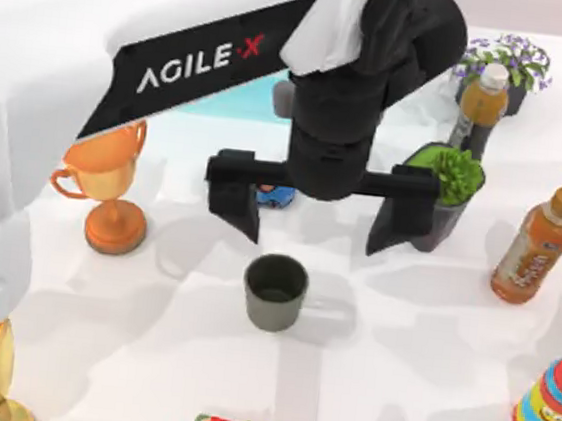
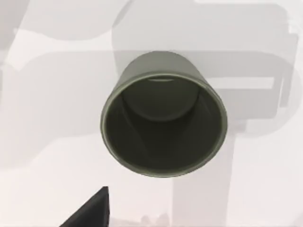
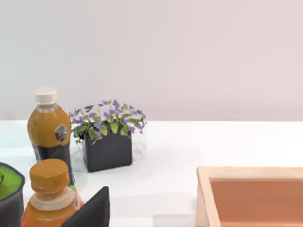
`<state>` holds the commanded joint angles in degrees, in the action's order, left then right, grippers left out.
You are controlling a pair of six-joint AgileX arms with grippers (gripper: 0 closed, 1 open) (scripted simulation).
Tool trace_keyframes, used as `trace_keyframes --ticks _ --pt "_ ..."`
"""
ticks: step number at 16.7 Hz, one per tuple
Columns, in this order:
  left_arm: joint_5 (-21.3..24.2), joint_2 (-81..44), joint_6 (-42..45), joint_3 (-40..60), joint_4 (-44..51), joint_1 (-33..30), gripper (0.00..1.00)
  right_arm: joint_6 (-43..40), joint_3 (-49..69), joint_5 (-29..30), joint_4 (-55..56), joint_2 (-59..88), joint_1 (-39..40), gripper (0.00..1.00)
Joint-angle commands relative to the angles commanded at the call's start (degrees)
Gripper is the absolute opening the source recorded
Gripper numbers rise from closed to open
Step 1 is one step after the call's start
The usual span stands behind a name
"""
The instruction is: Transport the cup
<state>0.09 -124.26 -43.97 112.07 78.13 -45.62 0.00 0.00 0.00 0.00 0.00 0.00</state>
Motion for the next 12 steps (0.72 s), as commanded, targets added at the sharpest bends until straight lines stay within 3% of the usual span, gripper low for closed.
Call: trace_keyframes --ticks 7,12 --pt "0.02 -2.24 0.02 -14.72 -17.43 -0.02 1.00 0.00 0.00 0.00 0.00 0.00 0.00 1.00" --pt "0.02 -2.55 0.00 -16.07 -18.85 -0.04 1.00 0.00 0.00 0.00 0.00 0.00 0.00 1.00"
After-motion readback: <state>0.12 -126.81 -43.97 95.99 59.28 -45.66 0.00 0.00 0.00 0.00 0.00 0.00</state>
